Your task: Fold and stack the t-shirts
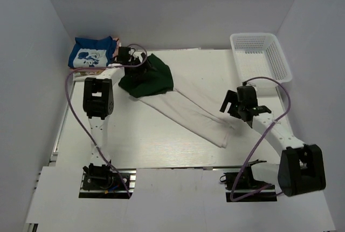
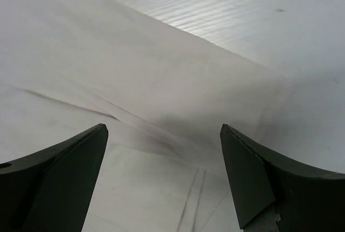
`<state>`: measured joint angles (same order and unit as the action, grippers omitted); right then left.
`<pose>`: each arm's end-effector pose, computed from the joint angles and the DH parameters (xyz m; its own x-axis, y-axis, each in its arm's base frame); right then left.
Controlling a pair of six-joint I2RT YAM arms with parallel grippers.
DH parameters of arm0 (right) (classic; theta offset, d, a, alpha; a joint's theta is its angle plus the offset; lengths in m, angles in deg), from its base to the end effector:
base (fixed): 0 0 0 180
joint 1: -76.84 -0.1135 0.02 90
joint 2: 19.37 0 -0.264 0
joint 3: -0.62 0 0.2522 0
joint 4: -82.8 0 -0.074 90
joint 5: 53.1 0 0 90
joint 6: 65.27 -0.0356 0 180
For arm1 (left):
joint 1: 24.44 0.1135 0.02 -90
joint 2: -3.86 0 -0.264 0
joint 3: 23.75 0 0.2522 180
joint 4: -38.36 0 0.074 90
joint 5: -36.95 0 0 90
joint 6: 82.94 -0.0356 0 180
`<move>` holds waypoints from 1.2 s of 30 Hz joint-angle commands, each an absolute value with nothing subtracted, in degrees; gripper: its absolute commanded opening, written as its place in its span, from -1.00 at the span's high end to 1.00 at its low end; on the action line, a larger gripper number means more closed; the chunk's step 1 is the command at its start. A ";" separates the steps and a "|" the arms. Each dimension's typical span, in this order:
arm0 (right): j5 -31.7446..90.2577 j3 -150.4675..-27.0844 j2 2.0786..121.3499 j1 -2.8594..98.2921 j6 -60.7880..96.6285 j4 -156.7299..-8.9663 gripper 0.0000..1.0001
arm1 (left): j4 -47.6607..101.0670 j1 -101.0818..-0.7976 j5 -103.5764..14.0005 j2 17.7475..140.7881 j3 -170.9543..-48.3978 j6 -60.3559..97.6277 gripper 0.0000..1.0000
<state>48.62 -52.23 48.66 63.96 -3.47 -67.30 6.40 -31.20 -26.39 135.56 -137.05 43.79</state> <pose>0.2370 0.0468 0.2152 -0.6454 0.3271 -0.6903 0.2571 0.9440 0.2069 0.4971 -0.0750 0.1495 -0.8458 -0.4379 -0.3047 -0.1452 0.7385 -0.6585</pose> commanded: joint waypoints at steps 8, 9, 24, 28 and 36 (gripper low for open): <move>32.94 -57.88 70.71 56.99 2.67 -81.42 -0.81 | 18.95 -34.01 -23.96 161.88 -165.56 42.65 -1.00; 32.94 -57.62 71.24 56.28 2.67 -80.29 -0.81 | 22.80 -34.63 -24.74 162.58 -167.30 42.65 -1.00; 21.35 -53.48 65.89 30.71 0.11 -70.52 -0.81 | 36.55 -40.79 -39.42 173.67 -176.90 52.76 -1.00; 21.08 -56.29 65.45 28.24 2.59 -72.36 -0.81 | 38.57 -41.32 -37.94 171.91 -174.81 52.23 -1.00; 26.08 -58.32 57.03 28.06 2.86 -76.23 -0.81 | 36.99 -41.32 -34.68 161.20 -174.97 47.76 -1.00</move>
